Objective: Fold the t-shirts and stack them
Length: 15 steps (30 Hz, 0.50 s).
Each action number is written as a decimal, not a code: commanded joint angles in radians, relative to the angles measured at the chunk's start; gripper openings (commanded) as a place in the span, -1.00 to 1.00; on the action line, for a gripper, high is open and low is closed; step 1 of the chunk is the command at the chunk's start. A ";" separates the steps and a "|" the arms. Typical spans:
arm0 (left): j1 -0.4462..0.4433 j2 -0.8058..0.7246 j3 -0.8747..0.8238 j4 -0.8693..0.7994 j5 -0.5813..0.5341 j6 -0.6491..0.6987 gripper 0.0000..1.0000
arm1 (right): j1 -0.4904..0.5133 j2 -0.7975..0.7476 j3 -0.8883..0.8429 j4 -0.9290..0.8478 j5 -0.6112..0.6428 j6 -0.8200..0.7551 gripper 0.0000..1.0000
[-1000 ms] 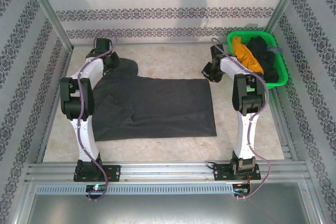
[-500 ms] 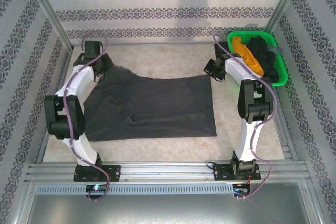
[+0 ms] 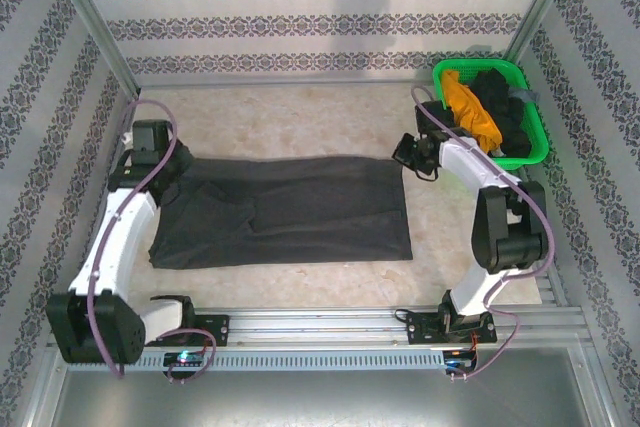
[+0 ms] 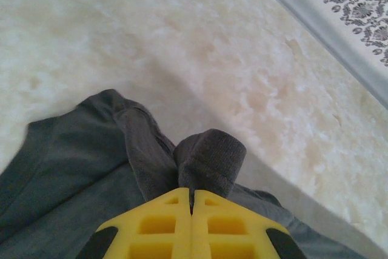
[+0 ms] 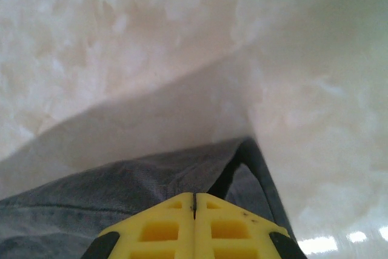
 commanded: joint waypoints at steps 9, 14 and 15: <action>0.011 -0.223 -0.131 -0.281 -0.176 -0.080 -1.00 | 0.012 -0.166 -0.221 0.017 -0.013 -0.019 -1.00; 0.011 -0.248 -0.141 -0.326 -0.216 -0.091 -1.00 | 0.021 -0.209 -0.259 0.004 -0.001 -0.017 -1.00; 0.011 -0.253 -0.143 -0.326 -0.218 -0.096 -1.00 | 0.023 -0.220 -0.266 -0.001 0.001 -0.018 -1.00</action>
